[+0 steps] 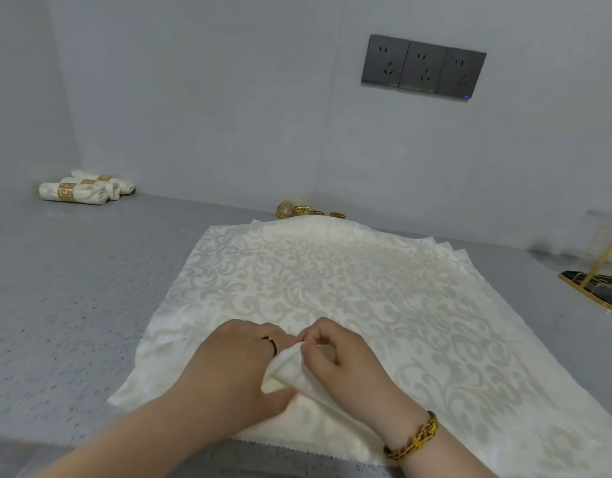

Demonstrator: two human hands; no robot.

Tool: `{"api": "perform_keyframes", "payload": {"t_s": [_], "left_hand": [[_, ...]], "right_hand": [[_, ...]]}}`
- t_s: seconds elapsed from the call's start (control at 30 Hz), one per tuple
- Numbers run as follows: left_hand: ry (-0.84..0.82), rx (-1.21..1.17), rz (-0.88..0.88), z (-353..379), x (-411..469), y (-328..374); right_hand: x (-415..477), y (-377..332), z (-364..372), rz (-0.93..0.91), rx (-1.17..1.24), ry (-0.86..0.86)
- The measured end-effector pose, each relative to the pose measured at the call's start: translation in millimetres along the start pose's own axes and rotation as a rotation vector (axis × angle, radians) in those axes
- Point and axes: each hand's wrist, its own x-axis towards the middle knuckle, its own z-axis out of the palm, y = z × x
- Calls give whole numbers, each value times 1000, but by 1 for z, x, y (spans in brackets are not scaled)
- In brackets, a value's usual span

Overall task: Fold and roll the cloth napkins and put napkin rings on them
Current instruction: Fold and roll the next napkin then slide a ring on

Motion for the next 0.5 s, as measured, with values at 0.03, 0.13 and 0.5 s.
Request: {"api": "perform_keyframes", "payload": {"t_s": [0.03,0.13,0.5], "left_hand": [[40,-37,-13,2,2,1],[189,-124,-105,-1,5,-4],[42,-243,-499,-53,-1,-64]], "right_hand": [[-1,-3,-1,-3,2,19],[-8,-7,-6,-87,-155,-18],[-50,29,-91,67,-686,-41]]}}
